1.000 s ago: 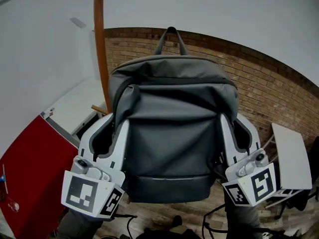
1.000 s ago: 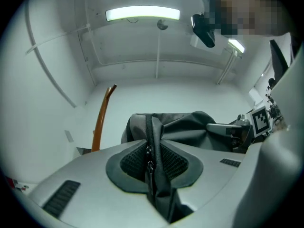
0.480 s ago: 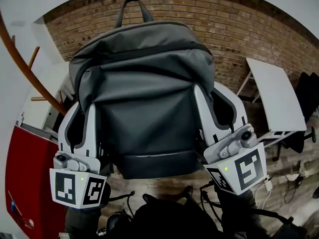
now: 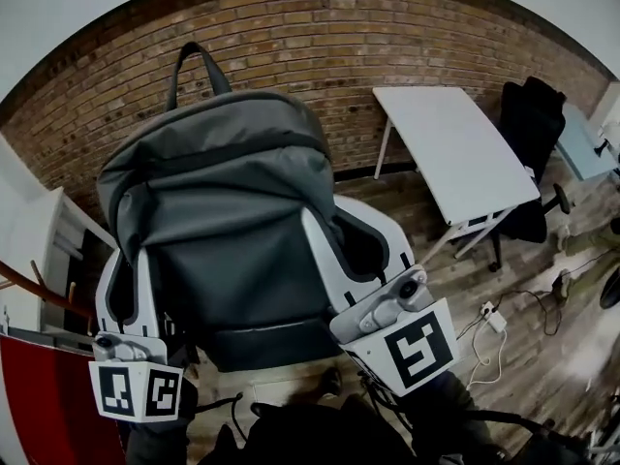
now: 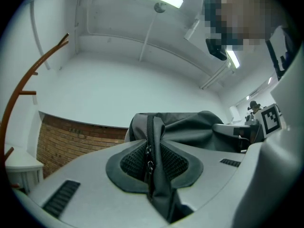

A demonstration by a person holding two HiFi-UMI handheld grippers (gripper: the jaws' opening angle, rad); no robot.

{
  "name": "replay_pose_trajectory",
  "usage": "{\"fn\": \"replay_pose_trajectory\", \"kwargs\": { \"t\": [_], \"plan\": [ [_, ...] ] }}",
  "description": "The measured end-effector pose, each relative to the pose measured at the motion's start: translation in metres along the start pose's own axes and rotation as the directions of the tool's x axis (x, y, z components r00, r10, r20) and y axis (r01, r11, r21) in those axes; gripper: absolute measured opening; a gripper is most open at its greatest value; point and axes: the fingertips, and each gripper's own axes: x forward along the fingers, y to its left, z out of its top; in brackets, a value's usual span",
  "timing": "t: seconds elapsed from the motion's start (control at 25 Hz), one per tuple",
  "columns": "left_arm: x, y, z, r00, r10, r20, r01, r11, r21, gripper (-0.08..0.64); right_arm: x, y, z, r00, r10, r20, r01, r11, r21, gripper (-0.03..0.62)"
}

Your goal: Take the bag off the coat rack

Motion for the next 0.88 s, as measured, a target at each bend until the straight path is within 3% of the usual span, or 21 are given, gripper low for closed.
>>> {"fn": "replay_pose_trajectory", "kwargs": {
  "t": [0.24,0.52,0.88],
  "plan": [
    [0.043,-0.088,-0.020,0.995,-0.096,-0.009,0.096,0.995,-0.032,0.081,-0.057,-0.077,0.004,0.995,-0.091,-0.029,0.090,0.995,-0.037,0.034],
    [0.086,-0.154,-0.026,0.979,-0.204,-0.010,0.203,0.978,-0.051,0.081,-0.095,-0.139,0.011,0.978,-0.206,-0.037,0.203,0.977,-0.069,0.034],
    [0.159,-0.235,-0.050,0.929,-0.369,0.008,0.368,0.925,-0.098,0.081,-0.134,-0.222,0.010,0.929,-0.367,-0.044,0.358,0.923,-0.141,0.034]
  ]
}}
